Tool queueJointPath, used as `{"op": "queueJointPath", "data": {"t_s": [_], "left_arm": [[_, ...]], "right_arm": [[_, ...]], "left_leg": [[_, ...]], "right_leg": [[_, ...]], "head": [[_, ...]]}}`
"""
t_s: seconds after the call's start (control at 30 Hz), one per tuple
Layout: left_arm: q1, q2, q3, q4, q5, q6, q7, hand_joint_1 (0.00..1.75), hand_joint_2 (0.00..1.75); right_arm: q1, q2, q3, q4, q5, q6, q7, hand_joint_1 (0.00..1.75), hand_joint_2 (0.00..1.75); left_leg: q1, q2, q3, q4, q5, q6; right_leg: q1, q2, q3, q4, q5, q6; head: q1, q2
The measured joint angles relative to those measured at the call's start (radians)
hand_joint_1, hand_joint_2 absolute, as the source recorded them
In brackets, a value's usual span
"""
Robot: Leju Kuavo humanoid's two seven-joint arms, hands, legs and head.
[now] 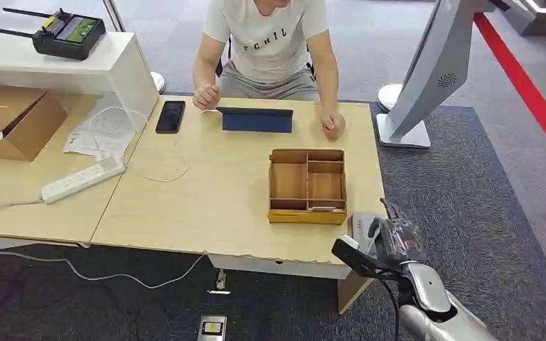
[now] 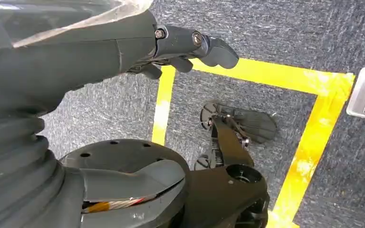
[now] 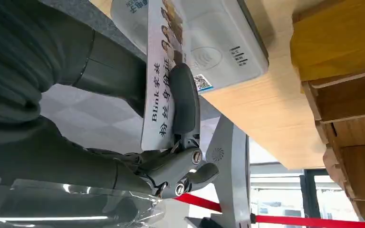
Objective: Pass the card to the sensor for recognition and then transmit it.
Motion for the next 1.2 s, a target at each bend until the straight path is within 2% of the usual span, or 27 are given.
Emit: {"op": "queueJointPath", "data": {"t_s": [0.5,0.53,0.83,0.97,1.2], "left_arm": [[0.0,0.001,0.0,0.0,0.0,0.006,0.002,0.0,1.75],[0.0,0.001,0.0,0.0,0.0,0.006,0.002,0.0,0.0],[0.0,0.001,0.0,0.0,0.0,0.007,0.007,0.0,0.0],[0.0,0.003,0.0,0.0,-0.015,-0.004,-0.003,0.0,0.0],[0.0,0.01,-0.001,0.0,-0.035,-0.028,-0.025,0.0,0.0]], "right_arm": [[-0.006,-0.003,0.009,0.011,-0.013,-0.013,-0.002,1.75,1.75],[-0.007,-0.003,0.01,0.013,-0.012,-0.013,-0.002,1.75,1.75],[-0.025,-0.003,0.019,0.026,-0.011,-0.025,-0.008,1.75,1.75],[-0.077,-0.013,0.026,0.003,0.033,-0.037,0.007,1.75,1.75],[-0.274,-0.036,0.032,-0.17,0.153,0.076,0.025,1.75,1.75]], "left_leg": [[0.0,0.0,0.001,0.0,0.0,0.0],[0.0,0.0,0.001,0.0,0.0,0.0],[0.0,0.0,0.001,0.0,0.0,0.0],[0.0,0.0,0.0,0.0,0.0,0.0],[0.0,0.001,0.0,0.0,0.001,0.0]], "right_leg": [[0.0,0.0,0.001,0.0,0.0,0.0],[0.0,0.0,0.001,0.0,0.0,0.0],[0.0,0.0,0.001,0.0,0.0,0.0],[0.0,0.0,0.0,0.0,0.002,0.0],[0.0,0.002,0.0,0.001,0.002,0.0]], "head": [[0.0,0.0],[0.0,0.0],[0.0,0.0],[0.0,0.0],[0.0,0.0]]}}
